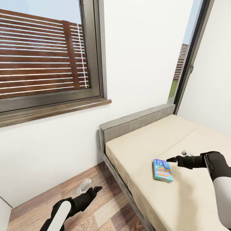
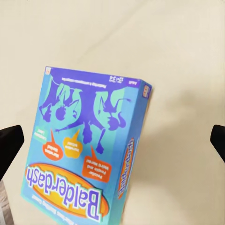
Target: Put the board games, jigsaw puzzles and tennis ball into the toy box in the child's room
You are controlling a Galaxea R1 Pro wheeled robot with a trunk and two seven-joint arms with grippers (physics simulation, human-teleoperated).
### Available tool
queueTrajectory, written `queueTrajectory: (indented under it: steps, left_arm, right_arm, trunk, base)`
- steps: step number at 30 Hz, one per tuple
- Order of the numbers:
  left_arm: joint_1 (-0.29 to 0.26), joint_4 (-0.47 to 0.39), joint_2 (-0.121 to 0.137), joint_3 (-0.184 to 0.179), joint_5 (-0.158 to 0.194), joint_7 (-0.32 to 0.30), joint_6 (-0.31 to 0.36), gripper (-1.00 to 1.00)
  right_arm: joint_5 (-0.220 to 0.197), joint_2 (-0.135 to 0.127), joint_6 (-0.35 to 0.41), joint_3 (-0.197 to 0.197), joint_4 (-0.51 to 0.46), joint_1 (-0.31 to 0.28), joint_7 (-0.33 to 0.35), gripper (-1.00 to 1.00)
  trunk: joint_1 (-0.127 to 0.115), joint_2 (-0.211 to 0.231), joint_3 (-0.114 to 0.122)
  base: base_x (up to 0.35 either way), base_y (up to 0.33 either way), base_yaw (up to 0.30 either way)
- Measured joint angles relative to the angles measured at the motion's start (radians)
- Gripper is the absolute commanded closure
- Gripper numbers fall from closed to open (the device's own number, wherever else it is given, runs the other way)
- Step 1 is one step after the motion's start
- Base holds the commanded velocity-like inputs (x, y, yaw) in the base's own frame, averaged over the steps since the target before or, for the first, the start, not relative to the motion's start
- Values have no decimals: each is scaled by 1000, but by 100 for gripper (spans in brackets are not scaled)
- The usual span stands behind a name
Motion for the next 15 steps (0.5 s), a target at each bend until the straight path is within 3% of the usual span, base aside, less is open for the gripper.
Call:
queueTrajectory:
  steps: [15]
  left_arm:
    - [0, -1, 0, 0, 1, -1, 0, -100]
  right_arm:
    - [1, 3, 0, -2, 0, -1, 0, -100]
  trunk:
    - [0, 0, 0]
  base:
    - [0, 0, 0]
